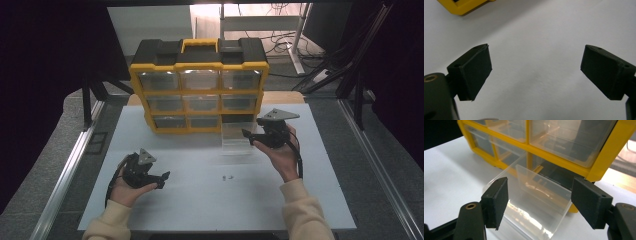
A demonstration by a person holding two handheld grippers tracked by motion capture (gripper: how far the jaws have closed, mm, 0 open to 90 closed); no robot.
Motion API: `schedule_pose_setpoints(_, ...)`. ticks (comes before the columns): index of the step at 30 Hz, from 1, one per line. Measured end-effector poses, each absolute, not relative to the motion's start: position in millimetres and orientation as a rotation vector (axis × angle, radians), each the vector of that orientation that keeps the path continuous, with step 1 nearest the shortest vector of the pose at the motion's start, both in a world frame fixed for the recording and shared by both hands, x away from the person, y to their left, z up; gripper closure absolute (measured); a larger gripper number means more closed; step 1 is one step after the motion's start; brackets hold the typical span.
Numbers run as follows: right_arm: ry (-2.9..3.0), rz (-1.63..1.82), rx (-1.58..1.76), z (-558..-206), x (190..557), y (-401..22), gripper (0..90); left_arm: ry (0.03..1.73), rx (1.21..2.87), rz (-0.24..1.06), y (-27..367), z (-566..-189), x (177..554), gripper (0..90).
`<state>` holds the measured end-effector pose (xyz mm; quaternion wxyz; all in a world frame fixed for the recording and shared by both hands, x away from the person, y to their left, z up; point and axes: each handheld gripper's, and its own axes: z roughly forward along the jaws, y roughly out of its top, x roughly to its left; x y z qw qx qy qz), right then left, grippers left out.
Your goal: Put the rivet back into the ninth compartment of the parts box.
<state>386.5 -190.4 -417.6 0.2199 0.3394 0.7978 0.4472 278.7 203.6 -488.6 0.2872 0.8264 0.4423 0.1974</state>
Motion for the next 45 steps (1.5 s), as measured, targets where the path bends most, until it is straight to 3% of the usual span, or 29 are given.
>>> schedule_pose_setpoints(8, 2.255, 1.197, 0.898, -420, 346, -209, 30.3, 1.179, 2.202, 0.529, 203, -488, 280, 10.4)
schedule_pose_setpoints(17, 2.276, 1.204, 0.886, -430, 330, -224, 30.4, 1.171, 2.212, 0.529, 200, -487, 280, 10.4)
schedule_pose_setpoints(45, 2.435, 1.194, 0.800, -456, 325, -200, 33.3, 1.192, 2.200, 0.503, 203, -492, 283, 10.5)
